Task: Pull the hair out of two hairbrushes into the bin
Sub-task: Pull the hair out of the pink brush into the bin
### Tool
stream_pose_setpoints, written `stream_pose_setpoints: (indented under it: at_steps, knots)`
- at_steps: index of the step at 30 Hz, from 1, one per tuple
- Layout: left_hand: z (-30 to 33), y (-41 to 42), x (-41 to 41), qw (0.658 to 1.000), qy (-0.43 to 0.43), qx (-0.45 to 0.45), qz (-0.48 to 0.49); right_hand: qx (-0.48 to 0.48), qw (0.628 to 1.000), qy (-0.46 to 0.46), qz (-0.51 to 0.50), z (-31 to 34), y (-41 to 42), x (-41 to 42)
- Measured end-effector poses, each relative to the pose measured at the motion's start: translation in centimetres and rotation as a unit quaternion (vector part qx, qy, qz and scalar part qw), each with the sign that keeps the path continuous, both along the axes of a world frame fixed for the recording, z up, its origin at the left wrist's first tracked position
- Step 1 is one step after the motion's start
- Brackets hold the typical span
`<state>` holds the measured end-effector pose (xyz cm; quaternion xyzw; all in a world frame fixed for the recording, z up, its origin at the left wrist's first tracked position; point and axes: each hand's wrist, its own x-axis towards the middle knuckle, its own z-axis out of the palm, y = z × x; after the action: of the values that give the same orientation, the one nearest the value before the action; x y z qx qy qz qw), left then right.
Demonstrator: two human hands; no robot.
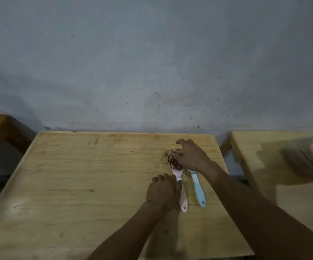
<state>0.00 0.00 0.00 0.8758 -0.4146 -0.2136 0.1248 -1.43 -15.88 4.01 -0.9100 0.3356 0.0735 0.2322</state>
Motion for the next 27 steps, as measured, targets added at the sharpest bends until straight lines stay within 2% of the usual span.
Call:
stream_pose_setpoints:
  at_steps: [6, 9, 13, 18, 22, 27]
  knots:
    - [-2.4, -3.1, 0.0, 0.996, 0.049, -0.046, 0.051, -0.048, 0.990, 0.135, 0.021, -2.4, -2.2, 4.1]
    - [-3.5, -3.7, 0.4, 0.995, 0.056, -0.053, 0.066, -0.053, 0.987, 0.151, 0.025, -3.5, -2.8, 5.1]
    - [-5.0, -3.9, 1.4, 0.980, 0.119, -0.098, 0.126, -0.076, 0.987, 0.134, 0.034, -4.3, -2.8, 6.0]
    - [-5.9, -2.4, 1.8, 0.955, 0.171, -0.194, 0.148, -0.096, 0.992, 0.079, 0.012, -3.4, -1.5, 6.1]
    - [-5.4, 0.3, 1.6, 0.931, 0.171, -0.270, 0.177, -0.092, 0.996, 0.019, 0.001, -1.1, 0.7, 5.2]
    - [-4.9, 5.5, 1.3, 0.916, 0.149, -0.306, 0.213, -0.073, 0.997, -0.029, 0.013, 1.7, 5.1, 3.6]
